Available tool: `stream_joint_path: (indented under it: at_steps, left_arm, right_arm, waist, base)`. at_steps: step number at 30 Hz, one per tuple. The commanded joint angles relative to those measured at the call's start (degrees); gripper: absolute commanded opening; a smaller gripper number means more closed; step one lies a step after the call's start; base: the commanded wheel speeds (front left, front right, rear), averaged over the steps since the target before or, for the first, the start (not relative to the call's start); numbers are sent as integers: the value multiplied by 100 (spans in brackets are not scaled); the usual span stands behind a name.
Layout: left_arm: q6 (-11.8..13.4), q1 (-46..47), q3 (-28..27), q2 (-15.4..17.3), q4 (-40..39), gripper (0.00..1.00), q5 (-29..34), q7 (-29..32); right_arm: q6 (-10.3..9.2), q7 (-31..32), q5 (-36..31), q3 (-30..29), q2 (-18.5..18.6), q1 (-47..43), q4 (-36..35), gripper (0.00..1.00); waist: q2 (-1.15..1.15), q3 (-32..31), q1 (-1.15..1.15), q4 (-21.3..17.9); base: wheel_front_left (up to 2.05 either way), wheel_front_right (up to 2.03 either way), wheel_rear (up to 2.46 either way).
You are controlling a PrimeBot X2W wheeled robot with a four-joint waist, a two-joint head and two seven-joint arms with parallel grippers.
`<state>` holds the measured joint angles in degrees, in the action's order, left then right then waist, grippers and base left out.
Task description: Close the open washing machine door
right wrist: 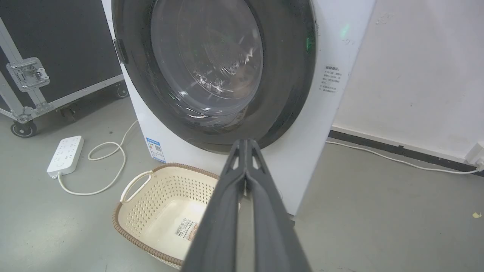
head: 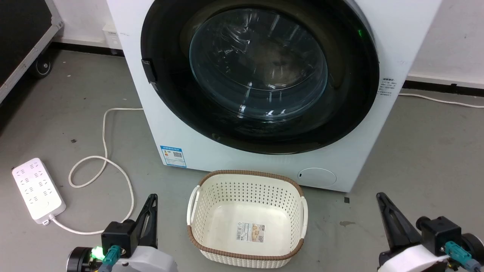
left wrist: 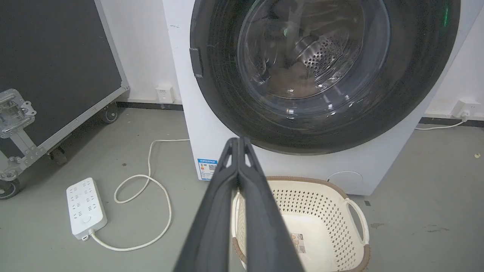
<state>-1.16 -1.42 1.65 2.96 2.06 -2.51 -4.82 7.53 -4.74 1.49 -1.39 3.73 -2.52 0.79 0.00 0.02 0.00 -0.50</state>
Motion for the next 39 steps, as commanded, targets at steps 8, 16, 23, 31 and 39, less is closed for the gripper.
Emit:
stream_joint_path:
  at_steps: [8, 16, 23, 31, 39]
  left_arm:
    - [38, 83, -47, -5, -65, 0, 95, 123]
    - [58, 98, -78, -6, -101, 0, 135, 216]
    - [76, 112, -105, -7, -134, 0, 171, 298]
    - [96, 127, -136, -7, -171, 0, 212, 392]
    - [116, 142, -165, -8, -206, 0, 251, 482]
  right_arm:
    - [-3, 113, -55, 40, -40, 136, -51, 0]
    - [-3, 208, -80, 66, -51, 167, -58, 0]
    - [-4, 290, -101, 88, -62, 193, -64, 0]
    - [-4, 384, -125, 114, -74, 223, -72, 0]
    - [-4, 474, -149, 139, -85, 252, -79, 0]
  waist:
    - [0, 0, 0, 11]
    - [0, -1, 0, 21]
    - [0, -1, 0, 30]
    - [0, -1, 0, 40]
    - [0, -2, 0, 50]
  base:
    - [0, 0, 0]
    - [0, 0, 0]
    - [0, 0, 0]
    - [0, 0, 0]
    - [0, 0, 0]
